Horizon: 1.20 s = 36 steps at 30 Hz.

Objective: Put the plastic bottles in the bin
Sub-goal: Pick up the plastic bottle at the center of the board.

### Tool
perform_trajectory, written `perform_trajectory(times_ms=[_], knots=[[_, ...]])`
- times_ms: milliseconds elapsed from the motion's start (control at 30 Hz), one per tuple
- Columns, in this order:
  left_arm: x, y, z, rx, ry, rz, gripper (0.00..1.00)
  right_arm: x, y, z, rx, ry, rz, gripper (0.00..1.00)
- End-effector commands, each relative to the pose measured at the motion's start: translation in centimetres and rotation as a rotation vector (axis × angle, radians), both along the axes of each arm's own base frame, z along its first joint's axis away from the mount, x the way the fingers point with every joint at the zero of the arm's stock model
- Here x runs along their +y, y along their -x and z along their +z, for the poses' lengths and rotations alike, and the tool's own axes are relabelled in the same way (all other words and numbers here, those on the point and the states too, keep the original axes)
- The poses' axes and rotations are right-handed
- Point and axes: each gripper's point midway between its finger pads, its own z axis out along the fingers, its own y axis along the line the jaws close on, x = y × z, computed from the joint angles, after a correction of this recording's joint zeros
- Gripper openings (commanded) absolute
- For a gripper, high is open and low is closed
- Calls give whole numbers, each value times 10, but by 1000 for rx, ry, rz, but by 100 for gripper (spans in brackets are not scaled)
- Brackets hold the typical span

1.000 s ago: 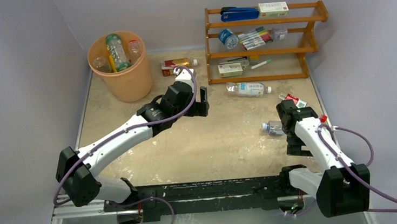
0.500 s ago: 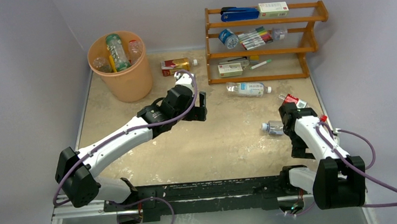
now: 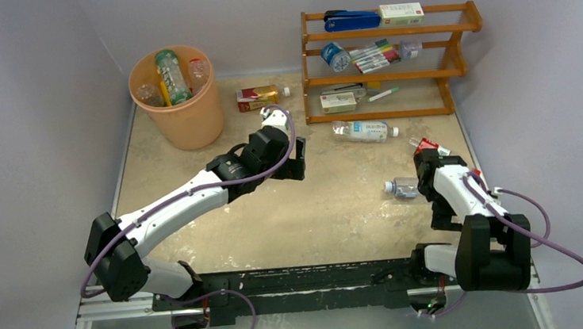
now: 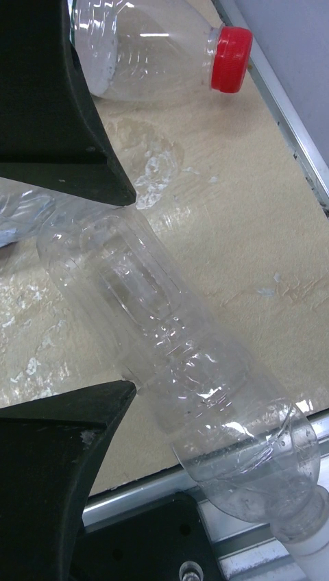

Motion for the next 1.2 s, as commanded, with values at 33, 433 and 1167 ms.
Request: perform_trajectory(times_ms=[33, 433, 1167], knots=[[-11, -7, 19, -43, 38, 2, 89, -6, -18, 5, 1, -1, 25, 98], [-3, -4, 21, -58, 14, -1, 89, 10, -45, -16, 66, -153, 110, 100], [-9, -4, 18, -52, 35, -4, 89, -2, -41, 24, 25, -50, 196, 33]])
